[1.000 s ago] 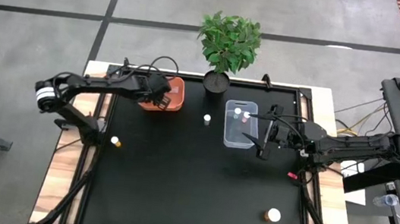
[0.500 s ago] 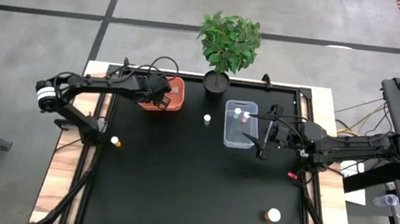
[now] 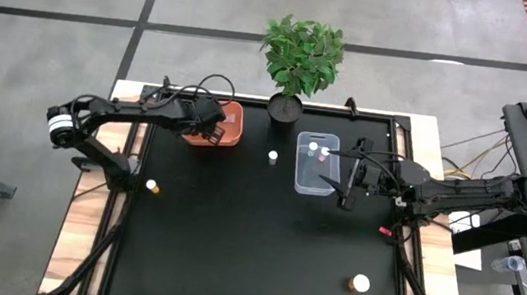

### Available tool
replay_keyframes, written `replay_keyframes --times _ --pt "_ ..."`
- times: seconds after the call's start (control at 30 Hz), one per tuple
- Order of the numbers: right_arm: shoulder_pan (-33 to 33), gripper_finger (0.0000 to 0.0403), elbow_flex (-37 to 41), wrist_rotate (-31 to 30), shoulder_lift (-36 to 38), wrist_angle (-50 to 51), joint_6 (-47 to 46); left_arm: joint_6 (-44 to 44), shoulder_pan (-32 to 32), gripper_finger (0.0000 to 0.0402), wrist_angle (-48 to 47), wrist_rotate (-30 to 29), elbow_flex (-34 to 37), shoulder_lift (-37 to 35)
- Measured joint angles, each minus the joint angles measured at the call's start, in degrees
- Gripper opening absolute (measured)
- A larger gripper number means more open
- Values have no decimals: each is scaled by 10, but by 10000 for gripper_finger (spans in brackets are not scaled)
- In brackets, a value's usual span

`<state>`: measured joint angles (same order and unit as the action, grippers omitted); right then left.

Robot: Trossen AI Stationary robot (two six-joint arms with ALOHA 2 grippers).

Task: Pick and place medicine bottles into bin by pill shape (circle, oval)
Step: Put the orange tablet pill bottle into the orange bin, then put the orange capsule pill bottle into the transparent bin

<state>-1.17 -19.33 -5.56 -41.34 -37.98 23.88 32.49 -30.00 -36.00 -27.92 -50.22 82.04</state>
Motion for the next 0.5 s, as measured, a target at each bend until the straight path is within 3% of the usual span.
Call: replay_keyframes --times 0.23,0.5 --pt "0 297 0 -1 0 0 1 -1 0 256 0 0 0 0" --pt "0 297 0 -6 0 8 -18 -19 3 261 -7 9 -18 -9"
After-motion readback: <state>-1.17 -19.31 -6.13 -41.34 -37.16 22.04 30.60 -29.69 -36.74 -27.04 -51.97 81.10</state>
